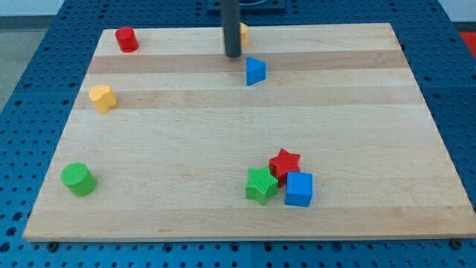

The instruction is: Push the blue triangle to the top left of the red star

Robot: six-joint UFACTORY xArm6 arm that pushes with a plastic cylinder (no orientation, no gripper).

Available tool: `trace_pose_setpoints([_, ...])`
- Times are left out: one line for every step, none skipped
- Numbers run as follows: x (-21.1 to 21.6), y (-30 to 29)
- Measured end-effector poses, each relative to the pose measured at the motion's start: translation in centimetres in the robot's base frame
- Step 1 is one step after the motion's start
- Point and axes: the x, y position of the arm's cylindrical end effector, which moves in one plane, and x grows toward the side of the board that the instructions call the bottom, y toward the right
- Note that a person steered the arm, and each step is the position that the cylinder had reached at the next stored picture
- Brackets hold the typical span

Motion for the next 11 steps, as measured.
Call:
trace_pose_setpoints([2.6, 2.3])
trace_pose_setpoints([10.2, 1.0])
trace_pose_setpoints([13.2, 0.7])
trace_pose_setpoints([12.7, 0.9])
trace_pose_setpoints([13.6, 0.8])
trace_pose_setpoints([18.0, 1.6])
trace_pose_setpoints([19.1, 2.1])
trace_pose_setpoints([18.3, 1.8])
trace_pose_setpoints([15.3, 0.5])
trace_pose_setpoints([15.0, -1.5])
trace_pose_setpoints([18.6, -2.0])
